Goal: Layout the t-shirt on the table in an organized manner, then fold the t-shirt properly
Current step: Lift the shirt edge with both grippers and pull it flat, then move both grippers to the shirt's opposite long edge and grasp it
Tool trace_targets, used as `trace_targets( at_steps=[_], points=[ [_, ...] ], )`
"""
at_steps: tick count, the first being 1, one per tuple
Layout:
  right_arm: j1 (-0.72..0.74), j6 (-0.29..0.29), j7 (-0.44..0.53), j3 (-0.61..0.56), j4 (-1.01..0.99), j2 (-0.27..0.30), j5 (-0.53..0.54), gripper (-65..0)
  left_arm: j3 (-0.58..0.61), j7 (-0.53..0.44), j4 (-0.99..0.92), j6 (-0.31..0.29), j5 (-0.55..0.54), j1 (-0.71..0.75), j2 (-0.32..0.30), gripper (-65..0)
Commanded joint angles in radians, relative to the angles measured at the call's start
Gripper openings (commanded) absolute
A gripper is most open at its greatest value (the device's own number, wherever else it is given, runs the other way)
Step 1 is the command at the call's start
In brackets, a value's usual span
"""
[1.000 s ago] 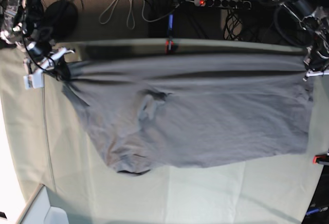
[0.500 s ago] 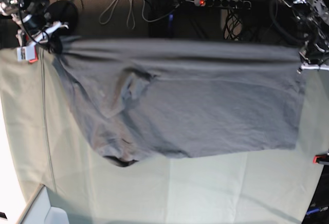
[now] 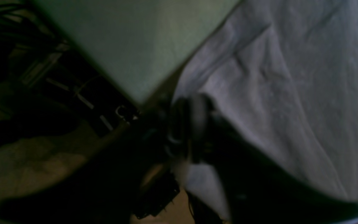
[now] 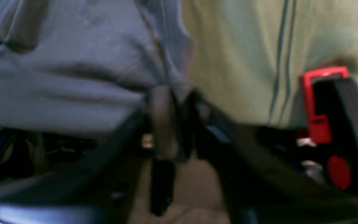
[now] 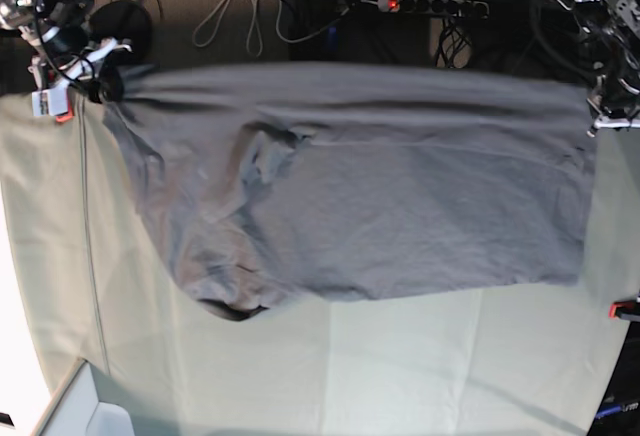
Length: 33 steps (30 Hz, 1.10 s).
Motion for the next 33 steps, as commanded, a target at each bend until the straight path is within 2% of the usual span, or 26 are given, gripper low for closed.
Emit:
trace_targets(
  at_steps=[1, 3, 6, 10, 13, 18, 21, 23, 25, 28, 33],
  points=[
    [-0.002, 0.014, 0.020, 0.013, 0.018, 0.015, -0.008, -38.6, -0.002, -0.012, 0.024, 0.002, -0.007, -0.002, -0.018, -39.7],
    [0.013, 0.014, 0.028, 0.016, 0.020, 0.013, -0.032, -30.1, -0.004, -0.012, 0.053, 0.002, -0.001, 0.002, -0.018, -32.9],
    [0.039, 0.014, 0.026, 0.073, 0.020, 0.013, -0.054, -23.8, -0.004, -0.012, 0.122, 0.002, -0.007, 0.028, -0.018, -32.0],
    [0.127, 0.014, 0.020, 0.090, 0.013, 0.022, -0.055, -23.5, -0.005, -0.022, 0.215, 0.002, -0.007, 0.022, -0.018, -31.9],
    [0.253, 0.014, 0.015, 0.010, 0.000, 0.053, -0.086, -23.3, -0.004, -0.018, 0.228, 0.003, -0.006, -0.047, -0.018, -31.8],
    [0.564, 0.014, -0.032, -0.162, -0.177, 0.044, -0.273, -23.2, 0.003, -0.012, 0.223, 0.005, 0.004, -0.154, -0.018, -31.7],
    [0.765, 0.014, -0.025, -0.188, -0.390, 0.013, -0.403, -23.1, 0.004, -0.012, 0.223, 0.010, 0.002, -0.189, -0.017, -31.7],
    [0.882, 0.014, -0.017, -0.188, -0.553, 0.013, -0.477, -23.1, 0.006, -0.012, 0.222, 0.010, 0.005, -0.208, -0.018, -31.7],
    [0.980, 0.014, 0.020, -0.185, -0.719, 0.013, -0.529, -23.3, 0.006, -0.012, 0.220, 0.010, 0.005, -0.214, -0.020, -31.7],
    [1.046, 0.014, 0.121, -0.185, -0.890, 0.021, -0.558, -23.5, 0.029, -0.024, 0.191, 0.011, 0.005, -0.219, -0.031, -31.7],
    [1.046, 0.014, 0.209, -0.191, -0.970, 0.028, -0.558, -23.5, 0.082, -0.041, -0.013, 0.011, 0.005, -0.277, -0.097, -31.7]
  ],
)
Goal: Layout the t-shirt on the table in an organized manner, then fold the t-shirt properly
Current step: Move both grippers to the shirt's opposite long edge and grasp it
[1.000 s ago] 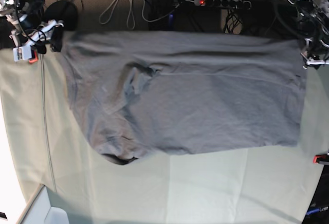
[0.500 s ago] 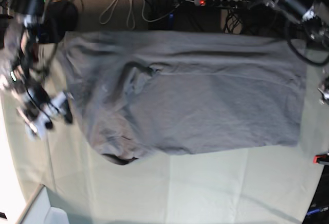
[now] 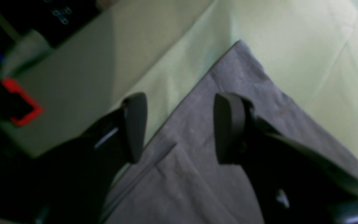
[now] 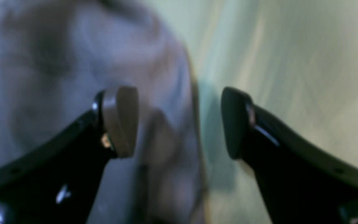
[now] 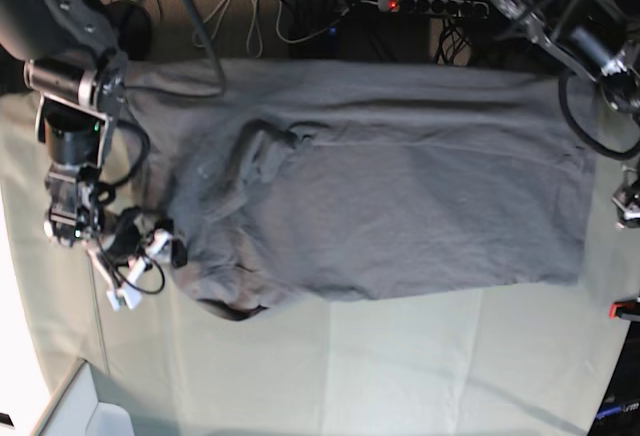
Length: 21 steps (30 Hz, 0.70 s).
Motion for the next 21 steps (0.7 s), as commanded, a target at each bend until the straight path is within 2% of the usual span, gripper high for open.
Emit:
trace_targets(
  at_steps=[1, 6, 8, 13, 15, 18, 21],
  points=[
    [0.036, 0.006, 0.014, 0.001, 0.017, 0.000, 0.012, -23.5, 0.013, -0.039, -0.027, -0.001, -0.011, -0.027, -0.031, -31.7],
    [0.009, 0.006, 0.018, 0.001, 0.017, -0.027, 0.012, -25.8, 0.141, -0.233, -0.306, -0.001, -0.011, -0.095, -0.109, -31.7],
    [0.007, 0.006, 0.018, 0.001, 0.017, -0.037, 0.012, -33.0, 0.207, -0.308, -0.440, -0.001, -0.011, -0.129, -0.138, -31.7],
    [0.006, 0.006, 0.014, 0.001, 0.015, -0.058, 0.012, -55.9, 0.343, -0.493, -0.766, -0.001, -0.011, -0.248, -0.192, -31.7],
    [0.006, 0.006, 0.012, 0.002, 0.015, -0.060, 0.012, -61.9, 0.397, -0.586, -0.900, -0.001, -0.011, -0.304, -0.206, -31.7],
    [0.006, 0.006, 0.011, 0.001, 0.015, -0.061, 0.012, -64.7, 0.478, -0.710, -1.026, 0.000, -0.011, -0.350, -0.212, -31.7],
    [0.006, 0.006, 0.009, 0.001, 0.015, -0.061, 0.012, -64.6, 0.521, -0.776, -1.061, 0.000, -0.012, -0.356, -0.221, -31.7]
  ],
)
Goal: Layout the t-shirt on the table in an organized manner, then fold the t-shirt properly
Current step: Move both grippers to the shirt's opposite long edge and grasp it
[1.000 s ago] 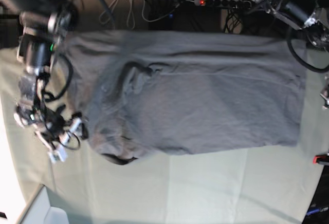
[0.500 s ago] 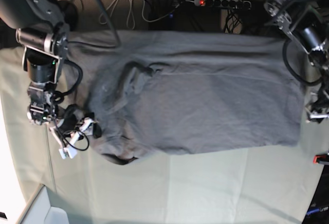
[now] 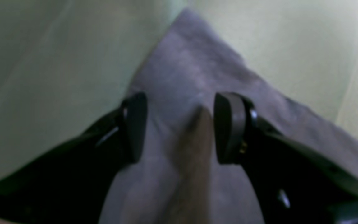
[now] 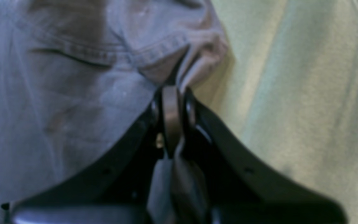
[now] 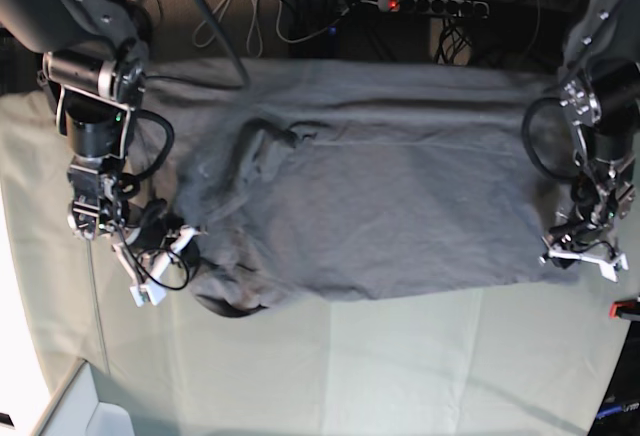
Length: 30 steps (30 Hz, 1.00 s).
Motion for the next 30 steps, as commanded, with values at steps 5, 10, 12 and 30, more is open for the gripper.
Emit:
trace_targets(
  at_steps=[5, 10, 12, 30],
  points=[
    [0.025, 0.007, 0.000, -0.001, 0.013, 0.006, 0.003, -64.6, 0.008, -0.031, 0.014, 0.065, -0.003, -0.022, -0.028, -31.7],
    [0.000, 0.007, 0.004, -0.001, 0.013, 0.006, 0.003, -64.6, 0.008, -0.034, 0.013, 0.102, 0.056, -0.022, -0.040, -31.7],
    [0.000, 0.007, 0.004, -0.001, 0.013, 0.006, 0.003, -64.6, 0.008, -0.034, 0.013, 0.102, 0.076, -0.024, -0.040, -31.7],
    [-0.020, 0.007, 0.007, 0.004, 0.014, 0.009, 0.003, -65.0, 0.008, -0.030, 0.011, 0.099, 0.093, -0.019, -0.014, -64.3]
  ],
)
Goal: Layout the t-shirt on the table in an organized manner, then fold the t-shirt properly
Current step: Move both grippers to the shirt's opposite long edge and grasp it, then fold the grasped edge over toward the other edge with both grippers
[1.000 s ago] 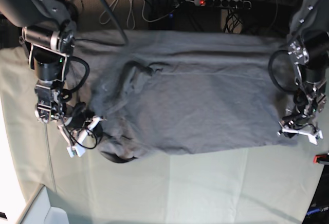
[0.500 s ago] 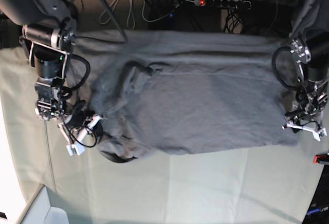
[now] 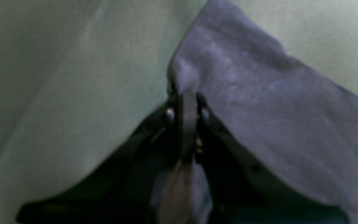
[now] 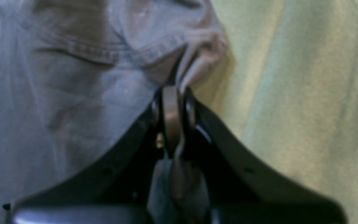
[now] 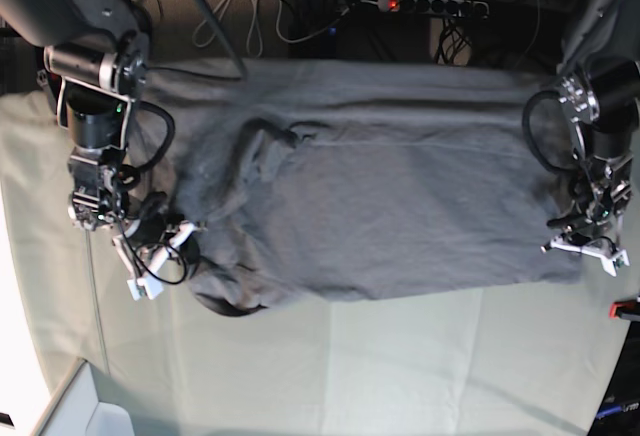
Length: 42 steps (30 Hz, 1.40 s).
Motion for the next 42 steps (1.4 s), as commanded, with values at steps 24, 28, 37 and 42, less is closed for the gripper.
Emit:
trace_targets(
  at_steps=[24, 28, 37, 42],
  points=[
    [-0.337, 0.007, -0.024, 0.040, 0.688, -0.091, -0.014, -65.0, -0.008, 0.208, 0.576, -0.005, -0.318, 0.272, -0.019, -65.0],
    [-0.417, 0.007, -0.024, 0.040, 0.792, -0.100, -0.014, -65.0, -0.008, 0.285, 0.806, 0.003, -0.404, 0.398, -0.015, -65.0],
    [-0.563, 0.007, -0.024, 0.038, 0.899, -0.122, -0.014, -65.0, -0.010, 0.302, 0.919, 0.004, -0.513, 0.568, -0.018, -65.0],
    [-0.587, 0.007, -0.024, 0.033, 0.869, -0.116, -0.015, -65.0, -0.010, 0.300, 0.916, -0.001, -0.512, 0.591, -0.016, -65.0]
  ],
)
